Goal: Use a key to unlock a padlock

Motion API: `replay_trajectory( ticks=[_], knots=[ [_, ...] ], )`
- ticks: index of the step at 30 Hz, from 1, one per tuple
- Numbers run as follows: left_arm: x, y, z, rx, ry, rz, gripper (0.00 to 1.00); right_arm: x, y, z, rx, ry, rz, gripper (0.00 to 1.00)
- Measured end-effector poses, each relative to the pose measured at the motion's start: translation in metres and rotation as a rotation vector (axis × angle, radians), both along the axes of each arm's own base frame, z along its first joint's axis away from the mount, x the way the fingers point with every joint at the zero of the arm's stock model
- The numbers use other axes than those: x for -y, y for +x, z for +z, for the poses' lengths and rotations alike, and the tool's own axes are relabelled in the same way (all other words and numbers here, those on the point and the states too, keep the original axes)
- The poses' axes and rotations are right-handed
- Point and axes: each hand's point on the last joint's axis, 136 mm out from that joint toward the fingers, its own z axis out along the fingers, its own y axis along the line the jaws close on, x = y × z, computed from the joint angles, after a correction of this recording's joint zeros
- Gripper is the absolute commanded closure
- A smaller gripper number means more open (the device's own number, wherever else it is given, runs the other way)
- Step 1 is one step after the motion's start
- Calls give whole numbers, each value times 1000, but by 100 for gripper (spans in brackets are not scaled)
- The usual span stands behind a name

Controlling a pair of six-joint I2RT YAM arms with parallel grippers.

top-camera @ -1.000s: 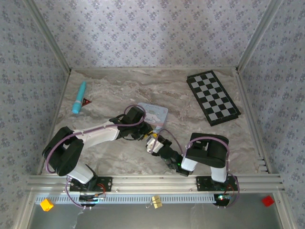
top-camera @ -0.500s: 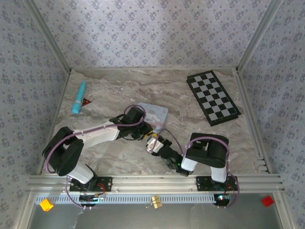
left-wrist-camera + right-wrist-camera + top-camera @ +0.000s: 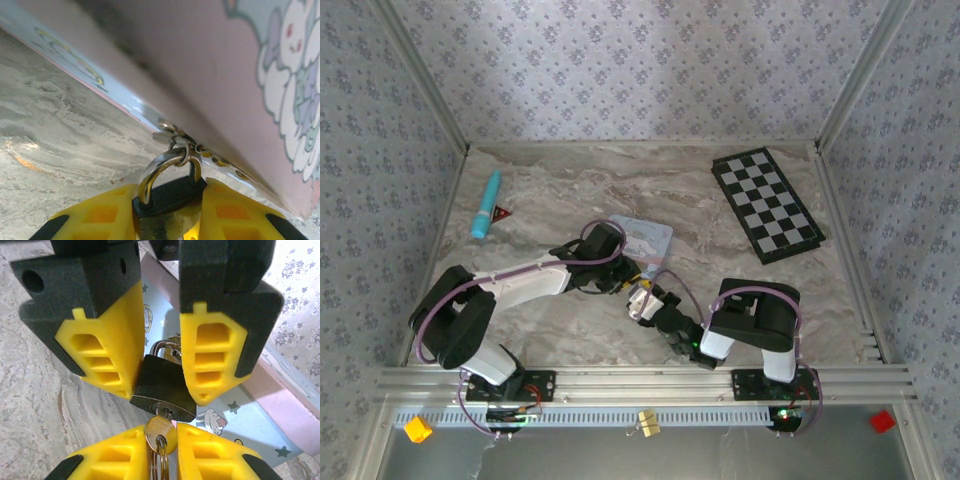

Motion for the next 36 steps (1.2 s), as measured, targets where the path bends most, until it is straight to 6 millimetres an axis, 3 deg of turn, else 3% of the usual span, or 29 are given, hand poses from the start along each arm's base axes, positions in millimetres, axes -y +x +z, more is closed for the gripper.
replay_trajectory(
  ticks=[12,16,20,24,28,32,36],
  knots=[
    [2,1,1,5,-8,-2,100,-3,-1,6,-17,45,14,80],
    [0,2,1,18,3,-10,98,15,2,6,-51,79,-19,75],
    [-13,0,9,131,36,-37,89,23,1,15,-116,140,-28,69],
    [-36,-9,21,315,47,-83,75,23,-2,23,-256,226,4,64],
    [-53,-13,7,409,88,-132,69,23,3,24,-441,312,9,64],
    [-51,-9,-11,432,106,-191,64,27,14,14,-627,377,-22,64],
    [-47,-4,-21,436,109,-221,61,24,10,8,-761,412,-21,65]
  ],
)
